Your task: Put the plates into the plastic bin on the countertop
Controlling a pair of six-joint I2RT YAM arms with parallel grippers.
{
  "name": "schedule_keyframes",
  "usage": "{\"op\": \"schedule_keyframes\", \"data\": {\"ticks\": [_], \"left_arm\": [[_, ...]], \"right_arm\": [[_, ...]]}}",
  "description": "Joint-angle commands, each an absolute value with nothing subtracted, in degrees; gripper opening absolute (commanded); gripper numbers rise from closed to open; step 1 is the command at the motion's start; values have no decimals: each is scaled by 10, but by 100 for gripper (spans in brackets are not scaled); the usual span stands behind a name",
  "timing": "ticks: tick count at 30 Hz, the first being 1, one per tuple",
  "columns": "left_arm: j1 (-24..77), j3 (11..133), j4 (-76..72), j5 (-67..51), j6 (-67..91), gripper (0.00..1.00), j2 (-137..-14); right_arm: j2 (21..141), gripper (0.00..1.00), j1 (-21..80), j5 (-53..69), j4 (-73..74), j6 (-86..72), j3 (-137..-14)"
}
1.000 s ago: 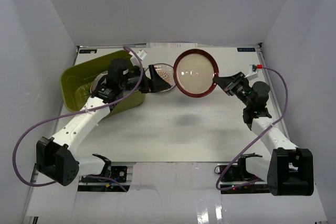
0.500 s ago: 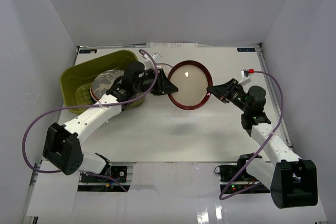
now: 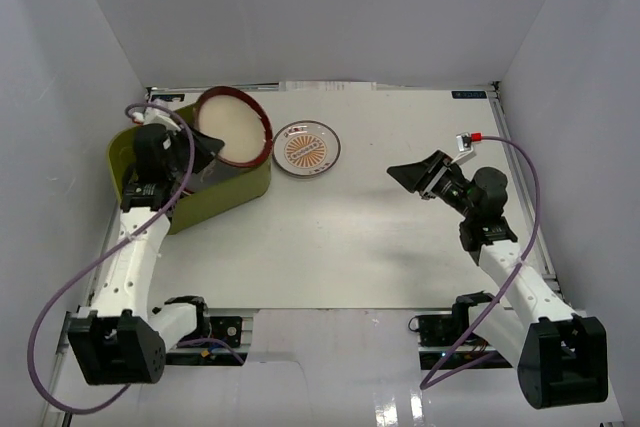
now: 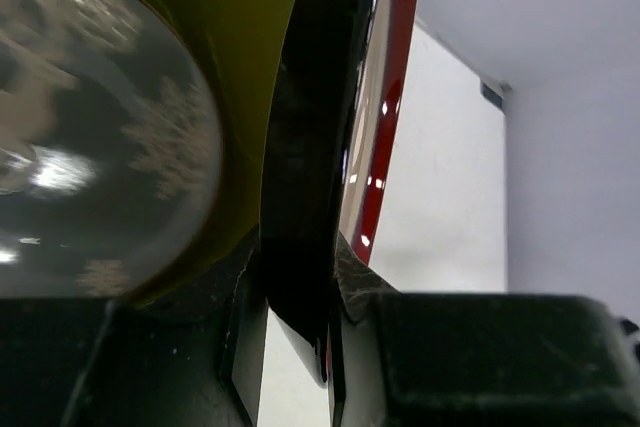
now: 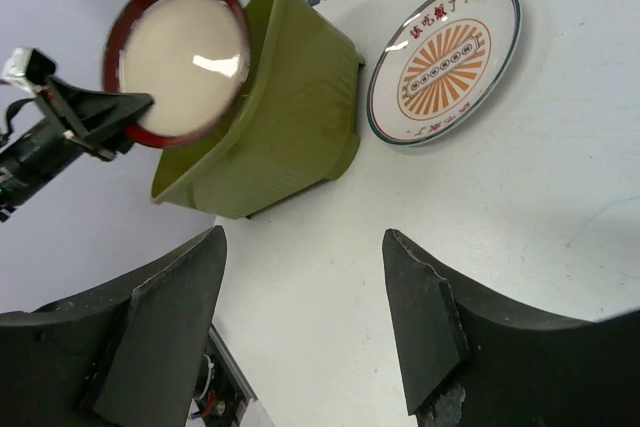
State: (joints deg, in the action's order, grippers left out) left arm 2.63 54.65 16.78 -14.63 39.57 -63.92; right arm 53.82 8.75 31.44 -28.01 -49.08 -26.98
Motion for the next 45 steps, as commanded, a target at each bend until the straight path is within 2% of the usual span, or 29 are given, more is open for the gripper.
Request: {"op": "schedule_keyframes", "data": {"ticks": [1,6,12,17,18,20,21,24,25,29,33,38,44,45], "left_arm": [[-50,555,148,-98,388,0,-561],[-142,505,130,-142,404,0,-561],[-163,452,91,-147,422,0,-597],[-168,439,88,-136,415,0,-653],[-167,439,90,-132,412,4,-657],[-167,443,107,-105,406,18,-664],[-167,446,118,-93,403,43,-664],[-167,444,129,-78,384,79,-657],[-168,446,138,-69,379,96,-651],[-165,448,162,-43,366,98,-636],[-128,445,190,85,346,98,-590],[-78,464,214,188,305,98,-535],[-45,478,253,271,286,98,-507],[-45,473,257,271,287,98,-503]], "right_arm": [[552,70,91,316,-292,-471,-257],[580,70,102,309,-293,-449,-260],[636,71,118,273,-294,-421,-287],[746,78,144,241,-287,-387,-348],[767,79,152,223,-285,-381,-374],[826,80,175,197,-277,-368,-401],[868,80,183,173,-278,-367,-428],[958,80,205,149,-286,-384,-469],[981,80,212,146,-288,-391,-496],[1067,78,235,110,-283,-410,-560],[1141,78,245,92,-270,-428,-617],[1198,77,258,77,-250,-448,-693],[1278,70,262,70,-228,-501,-752],[1281,67,262,71,-232,-506,-753]]}}
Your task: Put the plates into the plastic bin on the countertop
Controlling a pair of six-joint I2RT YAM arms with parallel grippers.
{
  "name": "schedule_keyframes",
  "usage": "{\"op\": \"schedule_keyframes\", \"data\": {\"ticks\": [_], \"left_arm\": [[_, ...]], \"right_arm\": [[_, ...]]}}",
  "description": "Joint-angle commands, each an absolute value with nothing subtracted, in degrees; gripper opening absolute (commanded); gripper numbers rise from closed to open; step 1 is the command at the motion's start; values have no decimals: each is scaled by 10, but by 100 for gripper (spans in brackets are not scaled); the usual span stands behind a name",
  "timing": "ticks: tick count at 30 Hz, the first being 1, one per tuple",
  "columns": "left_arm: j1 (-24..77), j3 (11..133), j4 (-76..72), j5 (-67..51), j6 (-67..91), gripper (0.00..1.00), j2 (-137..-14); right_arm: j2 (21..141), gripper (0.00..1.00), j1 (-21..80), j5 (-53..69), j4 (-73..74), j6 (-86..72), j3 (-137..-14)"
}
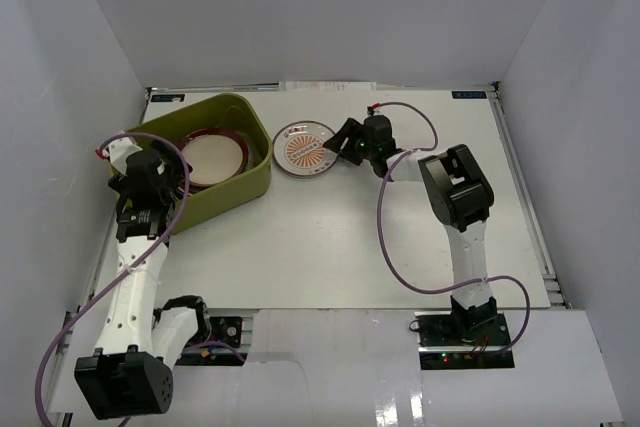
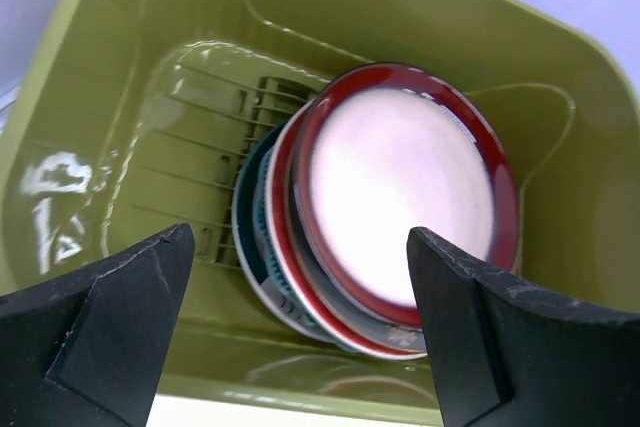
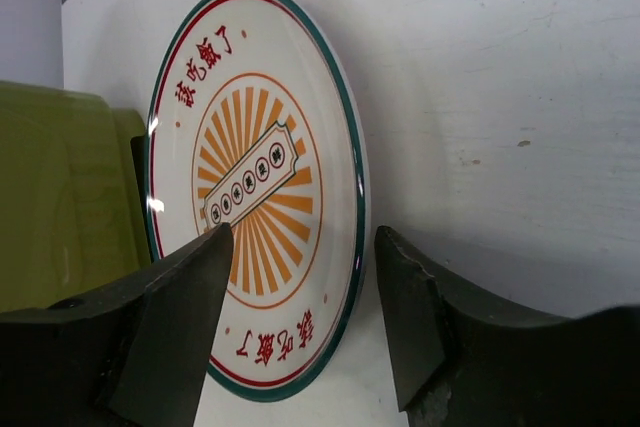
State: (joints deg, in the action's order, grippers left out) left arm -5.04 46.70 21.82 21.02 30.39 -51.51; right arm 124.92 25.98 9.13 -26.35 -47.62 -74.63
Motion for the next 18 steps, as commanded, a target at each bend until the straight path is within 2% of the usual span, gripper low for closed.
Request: {"op": "schedule_keyframes", "data": {"ticks": [1,2,3,5,6,7,8,12,16,18], "left_arm": [[-44,469,256,253,288,98,-488],[-44,468,255,239,292,98,-480],[-44,467,249,219,294,98,-472],[-43,468,228,115,281,98,-448],[-42,471,211,71,281,98,-447],[-41,485,209,30,287,98,-450],[-37,492,207,-62,293,98,-461],[-10,517,154,-256,333,98,-511],[89,526,82,-301,369,98,-533],[123,524,39,-310,383,98,-556]], "right_arm": [[1286,65,264,71,-235,-511,-754],[1295,61,263,74,-236,-516,-756],[1299,46,263,77,-236,-518,-760],[1297,30,261,88,-240,-521,-759],[1289,18,257,90,-254,-523,-738],[1276,12,255,87,-269,-525,-718],[1243,8,251,83,-284,-526,-698],[1117,8,208,89,-357,-516,-569],[928,8,153,128,-415,-507,-403],[867,8,128,148,-417,-501,-362]]}}
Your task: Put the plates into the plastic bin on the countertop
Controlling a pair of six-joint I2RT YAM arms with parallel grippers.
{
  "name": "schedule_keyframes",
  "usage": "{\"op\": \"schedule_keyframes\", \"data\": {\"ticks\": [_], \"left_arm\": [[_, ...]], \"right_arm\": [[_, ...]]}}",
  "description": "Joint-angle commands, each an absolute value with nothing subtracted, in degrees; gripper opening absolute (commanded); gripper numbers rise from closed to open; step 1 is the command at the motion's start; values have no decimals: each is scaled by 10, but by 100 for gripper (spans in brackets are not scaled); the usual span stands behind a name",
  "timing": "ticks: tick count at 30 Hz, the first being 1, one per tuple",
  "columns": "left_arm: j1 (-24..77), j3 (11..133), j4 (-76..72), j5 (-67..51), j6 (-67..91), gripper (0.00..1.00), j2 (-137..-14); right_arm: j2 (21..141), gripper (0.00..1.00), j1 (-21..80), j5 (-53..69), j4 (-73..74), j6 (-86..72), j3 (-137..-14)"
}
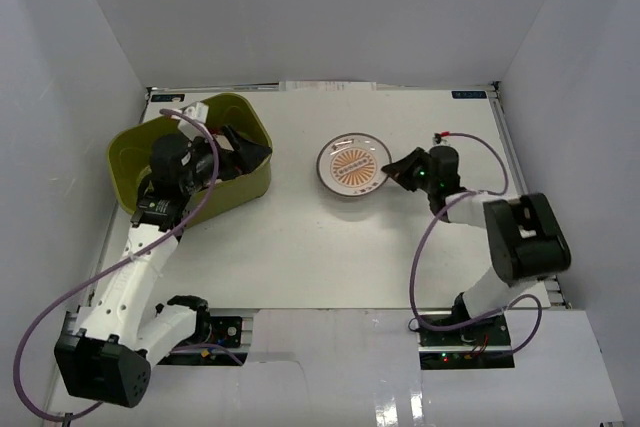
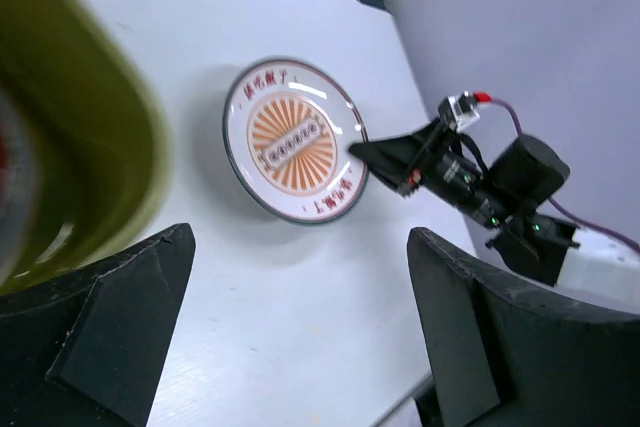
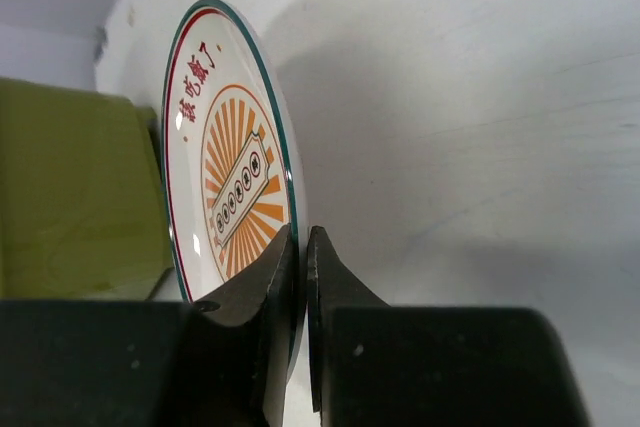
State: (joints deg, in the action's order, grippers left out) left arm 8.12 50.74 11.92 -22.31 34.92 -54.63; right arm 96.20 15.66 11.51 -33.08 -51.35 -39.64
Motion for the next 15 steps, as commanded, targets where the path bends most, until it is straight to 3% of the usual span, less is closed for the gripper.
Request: {"op": "schedule_keyframes", "data": {"ticks": [1,7,14,15], "left_arm": [[156,525,30,-313,381,98,-569],[280,571,69,-216,333,97,-687],[330,609,127,-100,301,98,-769],[330,609,124,-102,301,94,-775]], "right_arm": [[810,8,122,168,-417,-497,-330],[647,8,118,219,-388,-497,-270],[566,8,119,259,-374,-509,-257],[563,8,119,262,-376,-511,-252]]}}
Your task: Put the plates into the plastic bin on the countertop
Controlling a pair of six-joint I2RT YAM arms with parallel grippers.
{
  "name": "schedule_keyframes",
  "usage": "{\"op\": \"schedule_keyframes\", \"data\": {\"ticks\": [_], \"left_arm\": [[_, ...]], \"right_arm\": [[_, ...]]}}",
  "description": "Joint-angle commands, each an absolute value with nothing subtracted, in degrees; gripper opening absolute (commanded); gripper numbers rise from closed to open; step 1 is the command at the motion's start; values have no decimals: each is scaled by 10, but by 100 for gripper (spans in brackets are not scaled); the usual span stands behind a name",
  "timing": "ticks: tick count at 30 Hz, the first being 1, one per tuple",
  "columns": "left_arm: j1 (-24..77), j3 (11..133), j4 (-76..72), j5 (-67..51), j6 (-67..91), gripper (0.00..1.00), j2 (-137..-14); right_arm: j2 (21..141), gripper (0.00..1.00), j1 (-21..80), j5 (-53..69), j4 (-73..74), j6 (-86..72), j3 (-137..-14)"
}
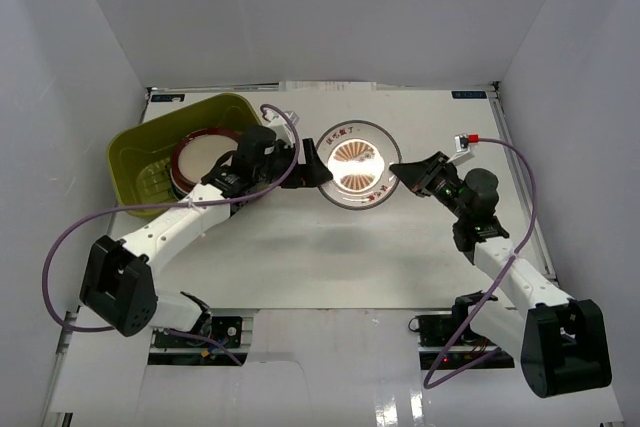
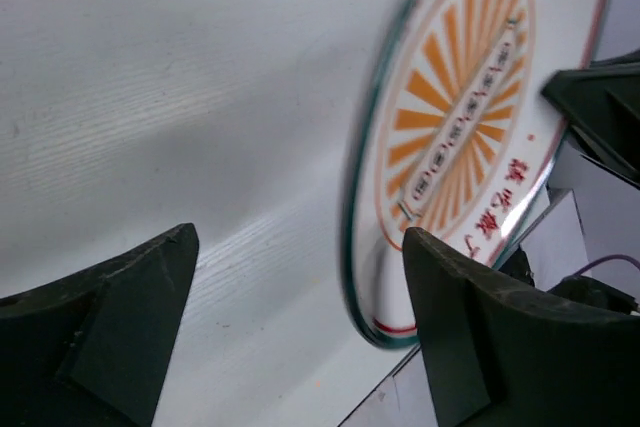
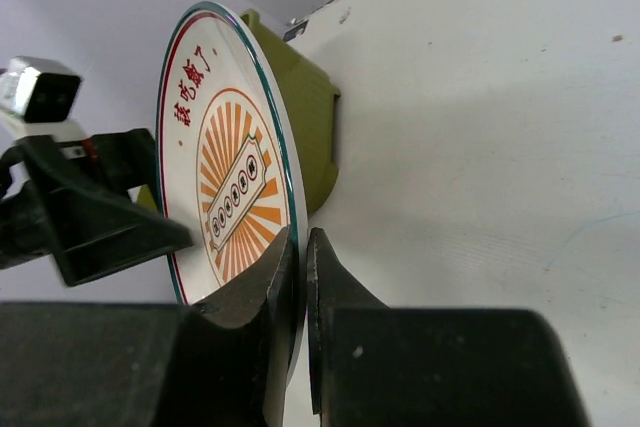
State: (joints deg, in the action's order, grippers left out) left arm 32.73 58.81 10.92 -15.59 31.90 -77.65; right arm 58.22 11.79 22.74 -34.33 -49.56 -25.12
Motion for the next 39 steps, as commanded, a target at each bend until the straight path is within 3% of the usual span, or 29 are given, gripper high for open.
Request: {"op": "schedule_keyframes", "data": {"ticks": [1,2,3,5,6,7,10,11,14,18,22,27,35,39], "left_arm": [[332,611,122,-103,301,89,-787],[332,612,117,-103,304,84,-792],[332,608,109,-105,310,67,-795],[332,594,75,-121,317,43,-793],[332,591,69,-122,326,17,-792],[332,588,66,-119,330,10,-788],[332,589,71,-87,338,0,-768],[330,591,81,-57,339,0,-750],[312,591,91,-27,346,0,-716],[203,588,112,-13,375,0,-652],[84,574,145,13,398,0,-580],[-26,535,162,37,386,0,-576],[-64,483,141,83,354,0,-624],[-66,503,156,95,341,18,-651]], "right_arm": [[562,8,120,268,-379,-513,-250],[563,8,120,272,-380,-518,-248],[565,8,120,277,-388,-520,-244],[574,8,120,289,-398,-526,-240],[576,8,120,292,-403,-530,-236],[577,8,120,293,-402,-529,-236],[571,29,120,287,-386,-520,-239],[569,42,120,287,-380,-517,-240],[563,59,120,285,-357,-502,-248],[559,68,120,284,-345,-491,-246],[560,69,120,288,-338,-480,-236],[574,68,121,298,-345,-476,-218],[580,68,130,302,-331,-459,-214],[574,67,135,295,-323,-454,-209]]}}
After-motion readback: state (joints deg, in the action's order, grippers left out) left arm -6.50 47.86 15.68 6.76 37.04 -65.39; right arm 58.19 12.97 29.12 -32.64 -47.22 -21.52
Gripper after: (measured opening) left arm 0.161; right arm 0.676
